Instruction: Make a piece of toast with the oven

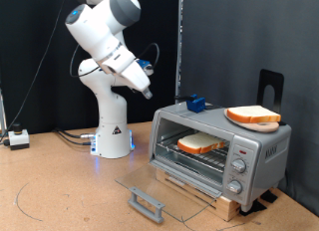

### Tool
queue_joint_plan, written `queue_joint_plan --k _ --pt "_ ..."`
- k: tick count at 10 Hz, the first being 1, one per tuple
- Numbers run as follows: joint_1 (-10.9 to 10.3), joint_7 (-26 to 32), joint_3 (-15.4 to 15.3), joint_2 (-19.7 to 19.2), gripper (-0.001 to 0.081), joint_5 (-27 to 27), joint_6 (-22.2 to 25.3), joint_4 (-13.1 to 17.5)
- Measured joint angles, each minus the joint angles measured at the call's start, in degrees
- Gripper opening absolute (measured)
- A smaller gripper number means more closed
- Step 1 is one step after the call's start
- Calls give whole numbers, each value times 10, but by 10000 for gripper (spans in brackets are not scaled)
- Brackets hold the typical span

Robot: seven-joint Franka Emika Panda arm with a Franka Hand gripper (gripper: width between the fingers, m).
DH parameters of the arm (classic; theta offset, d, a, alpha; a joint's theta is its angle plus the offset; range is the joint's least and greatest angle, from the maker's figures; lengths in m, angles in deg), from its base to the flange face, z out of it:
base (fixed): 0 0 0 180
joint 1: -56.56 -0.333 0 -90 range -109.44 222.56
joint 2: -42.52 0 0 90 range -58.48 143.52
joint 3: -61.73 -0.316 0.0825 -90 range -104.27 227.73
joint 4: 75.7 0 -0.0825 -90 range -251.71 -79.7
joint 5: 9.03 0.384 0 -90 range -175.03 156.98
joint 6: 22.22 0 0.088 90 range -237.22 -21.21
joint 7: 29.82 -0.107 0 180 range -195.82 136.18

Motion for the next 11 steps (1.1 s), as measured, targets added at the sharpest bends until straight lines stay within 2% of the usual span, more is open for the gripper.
queue_joint_plan --k 2,3,5,7,8,9,11 --pt "3 6 8 -11 809 -2 0 6" --pt "4 -28 4 -10 809 13 -5 3" --pt "8 -179 -20 -8 809 40 -9 1" --pt "21 -305 -39 -17 809 61 -68 -6" --pt "31 -346 -50 -19 809 67 -94 -17" --pt "30 -325 -47 -19 809 66 -86 -16" --pt "40 -429 -47 -41 809 50 -28 6"
